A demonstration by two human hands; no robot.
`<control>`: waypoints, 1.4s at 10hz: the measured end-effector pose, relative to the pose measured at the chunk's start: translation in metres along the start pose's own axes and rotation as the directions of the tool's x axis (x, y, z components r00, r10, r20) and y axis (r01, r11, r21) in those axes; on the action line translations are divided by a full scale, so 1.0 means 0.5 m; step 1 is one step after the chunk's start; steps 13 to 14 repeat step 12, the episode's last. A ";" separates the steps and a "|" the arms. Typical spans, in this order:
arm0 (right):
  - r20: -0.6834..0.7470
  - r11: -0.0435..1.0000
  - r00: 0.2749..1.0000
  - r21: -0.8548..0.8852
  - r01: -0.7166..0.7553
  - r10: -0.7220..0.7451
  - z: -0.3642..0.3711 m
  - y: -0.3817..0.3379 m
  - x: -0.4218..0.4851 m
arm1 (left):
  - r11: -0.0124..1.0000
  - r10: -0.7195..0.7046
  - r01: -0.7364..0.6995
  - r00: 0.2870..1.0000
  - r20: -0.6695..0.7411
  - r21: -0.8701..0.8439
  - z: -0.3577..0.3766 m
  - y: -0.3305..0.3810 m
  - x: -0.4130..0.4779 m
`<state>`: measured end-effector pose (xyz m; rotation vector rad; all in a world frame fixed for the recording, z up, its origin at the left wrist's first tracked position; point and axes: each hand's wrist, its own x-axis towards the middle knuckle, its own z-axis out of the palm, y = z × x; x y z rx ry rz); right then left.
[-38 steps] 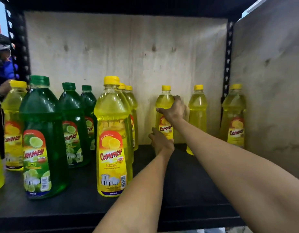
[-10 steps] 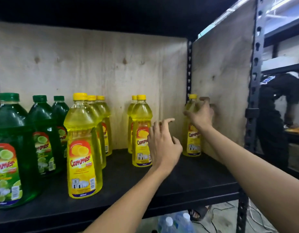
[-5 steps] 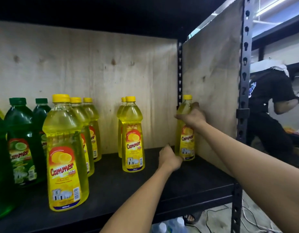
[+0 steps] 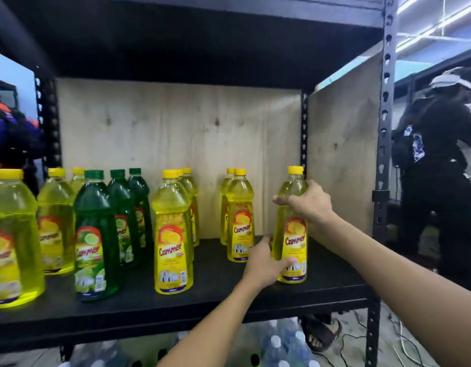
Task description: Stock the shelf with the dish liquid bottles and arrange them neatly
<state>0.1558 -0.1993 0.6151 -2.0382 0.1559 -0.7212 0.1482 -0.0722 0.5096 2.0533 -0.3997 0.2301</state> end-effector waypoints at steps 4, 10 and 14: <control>0.093 0.997 0.993 -0.032 0.075 -0.072 0.103 -0.098 -0.087 | 0.997 -0.064 0.066 0.997 -0.035 0.044 -0.132 -0.045 -0.066; 0.160 0.998 0.987 -0.057 0.029 -0.020 0.124 -0.061 -0.115 | 0.978 -0.117 0.114 0.993 0.007 0.175 -0.148 -0.077 -0.104; 0.302 0.982 0.953 0.178 -0.066 0.009 0.042 0.056 -0.342 | 0.982 0.025 -0.022 1.000 -0.017 0.186 -0.145 -0.255 -0.234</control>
